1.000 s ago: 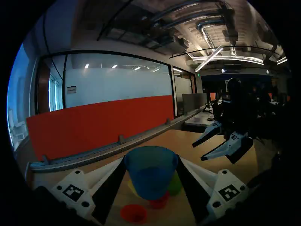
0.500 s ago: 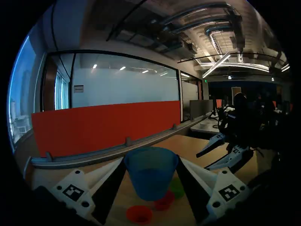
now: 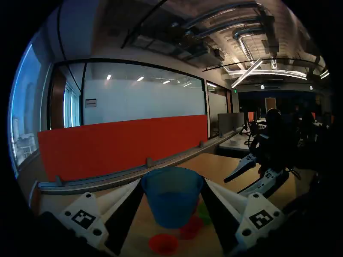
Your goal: Pour water
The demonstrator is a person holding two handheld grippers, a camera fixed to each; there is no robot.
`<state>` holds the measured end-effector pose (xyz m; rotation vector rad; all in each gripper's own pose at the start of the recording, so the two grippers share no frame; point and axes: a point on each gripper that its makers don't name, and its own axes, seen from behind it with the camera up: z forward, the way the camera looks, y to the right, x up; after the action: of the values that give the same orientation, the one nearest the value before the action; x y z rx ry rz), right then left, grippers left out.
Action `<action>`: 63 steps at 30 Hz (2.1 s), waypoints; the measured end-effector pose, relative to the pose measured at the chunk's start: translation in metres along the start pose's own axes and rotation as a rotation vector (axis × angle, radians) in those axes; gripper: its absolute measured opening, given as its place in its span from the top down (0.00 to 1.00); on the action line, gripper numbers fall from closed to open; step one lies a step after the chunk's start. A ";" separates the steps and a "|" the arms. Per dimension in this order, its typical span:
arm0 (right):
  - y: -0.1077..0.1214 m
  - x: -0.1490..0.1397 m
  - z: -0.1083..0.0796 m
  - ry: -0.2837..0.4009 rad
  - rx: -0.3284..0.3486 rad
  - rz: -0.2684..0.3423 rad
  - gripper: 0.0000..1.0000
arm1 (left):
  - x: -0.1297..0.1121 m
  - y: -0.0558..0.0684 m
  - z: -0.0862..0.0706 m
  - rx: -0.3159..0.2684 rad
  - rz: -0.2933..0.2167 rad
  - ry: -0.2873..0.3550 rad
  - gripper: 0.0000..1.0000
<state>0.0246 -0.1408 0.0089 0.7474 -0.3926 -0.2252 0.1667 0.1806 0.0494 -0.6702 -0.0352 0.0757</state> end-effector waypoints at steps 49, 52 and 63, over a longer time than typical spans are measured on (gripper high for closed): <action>0.007 -0.072 0.078 -0.156 0.015 0.050 0.00 | 0.007 -0.027 -0.016 0.051 0.036 -0.016 0.11; 0.007 -0.072 0.081 -0.159 0.016 0.054 0.01 | 0.006 -0.027 -0.017 0.053 0.036 -0.017 0.11; 0.008 -0.079 0.090 -0.174 0.010 0.041 0.01 | 0.003 -0.031 -0.018 0.057 0.033 -0.023 0.11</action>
<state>-0.0850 -0.1637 0.0537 0.7312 -0.5741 -0.2504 0.1729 0.1453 0.0542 -0.6135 -0.0436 0.1162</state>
